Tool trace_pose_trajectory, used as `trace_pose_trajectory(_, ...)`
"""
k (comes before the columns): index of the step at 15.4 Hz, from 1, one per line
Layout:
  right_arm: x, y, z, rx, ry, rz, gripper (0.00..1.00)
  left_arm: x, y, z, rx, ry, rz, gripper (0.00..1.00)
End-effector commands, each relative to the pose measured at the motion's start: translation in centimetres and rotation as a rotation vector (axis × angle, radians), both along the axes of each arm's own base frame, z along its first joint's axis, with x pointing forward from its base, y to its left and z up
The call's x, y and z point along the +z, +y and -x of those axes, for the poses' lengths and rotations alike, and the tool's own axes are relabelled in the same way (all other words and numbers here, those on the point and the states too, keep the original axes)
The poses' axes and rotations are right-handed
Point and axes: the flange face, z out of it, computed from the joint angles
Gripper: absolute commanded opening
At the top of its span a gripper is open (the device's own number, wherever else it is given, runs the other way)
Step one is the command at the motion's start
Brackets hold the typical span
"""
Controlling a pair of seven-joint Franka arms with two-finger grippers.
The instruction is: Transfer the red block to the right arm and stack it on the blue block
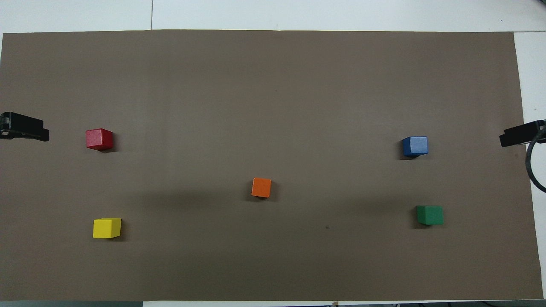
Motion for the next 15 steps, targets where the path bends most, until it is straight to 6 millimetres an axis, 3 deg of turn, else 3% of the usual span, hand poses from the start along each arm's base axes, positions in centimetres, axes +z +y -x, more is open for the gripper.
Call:
trace_pose_trajectory(1, 0.1, 0.1, 0.8, 0.001, 0.011, 0.001, 1.0, 0.3, 0.0, 0.0, 0.01, 0.0, -0.015, 1.0)
trace_pose_trajectory(7, 0.0, -0.2, 0.8, 0.005, 0.016, 0.002, 1.0, -0.1, 1.1, 0.4, 0.032, -0.007, -0.015, 1.0)
trace_pose_trajectory(12, -1.3, -0.2, 1.9, 0.001, 0.034, 0.003, 1.0, -6.7, 1.4, -1.4, 0.018, -0.079, -0.015, 1.0)
trace_pose_trajectory(15, -3.5, 0.1, 3.2, 0.009, 0.033, -0.012, 1.0, -12.9, 1.4, -3.7, 0.029, -0.055, -0.009, 1.0)
